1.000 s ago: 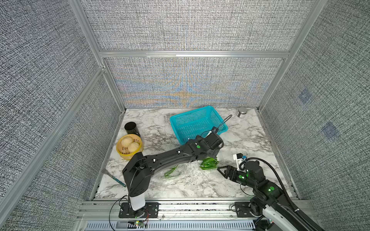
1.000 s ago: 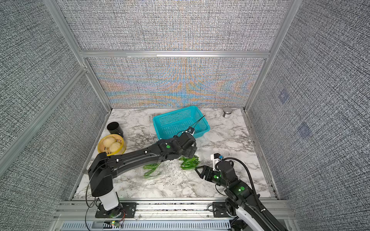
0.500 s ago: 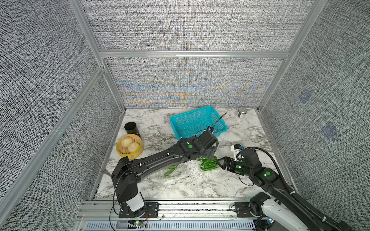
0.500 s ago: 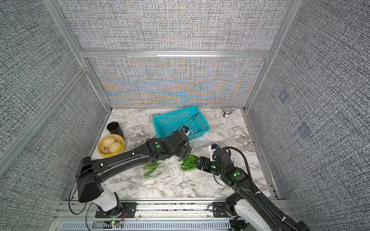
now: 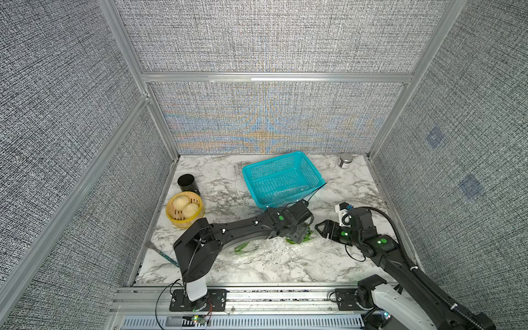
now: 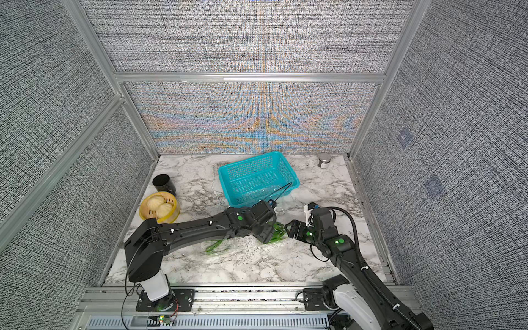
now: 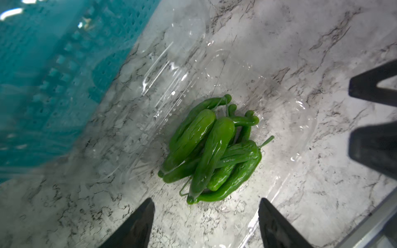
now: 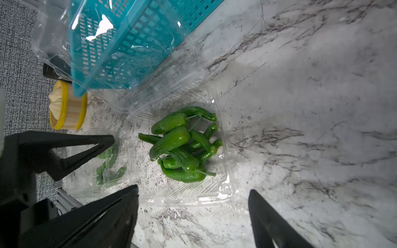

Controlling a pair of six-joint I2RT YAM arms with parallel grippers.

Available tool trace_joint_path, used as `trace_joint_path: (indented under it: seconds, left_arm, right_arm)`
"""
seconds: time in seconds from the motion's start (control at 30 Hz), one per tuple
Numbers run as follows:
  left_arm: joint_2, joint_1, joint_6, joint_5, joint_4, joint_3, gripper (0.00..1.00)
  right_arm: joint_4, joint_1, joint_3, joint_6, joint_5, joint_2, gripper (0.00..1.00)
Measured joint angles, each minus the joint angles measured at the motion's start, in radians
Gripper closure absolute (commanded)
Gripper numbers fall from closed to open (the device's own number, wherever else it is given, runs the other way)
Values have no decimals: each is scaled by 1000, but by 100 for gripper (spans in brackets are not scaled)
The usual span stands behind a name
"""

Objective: Take small green peppers out of containers
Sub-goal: Pick up the green pepper from the packing box.

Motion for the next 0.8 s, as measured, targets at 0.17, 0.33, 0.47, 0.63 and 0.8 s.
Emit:
trace_joint_path:
  seconds: [0.17,0.33,0.47,0.63,0.8]
  left_arm:
    - [68,0,10,0,56,31,39]
    - [118,0,11,2,89,16,51]
    - [140,0,11,7,102,7,62]
    - [157,0,15,7,119,8,73]
    - [145,0,20,8,115,14,91]
  right_arm:
    - [16,-12,-40,1,-27,-3,19]
    - [39,-12,-61,2,-44,-2,19]
    - [66,-12,-86,12,-52,-2,19]
    - [92,-12,-114,24,-68,-1,19]
    - [113,-12,-121,35,-74,-3,19]
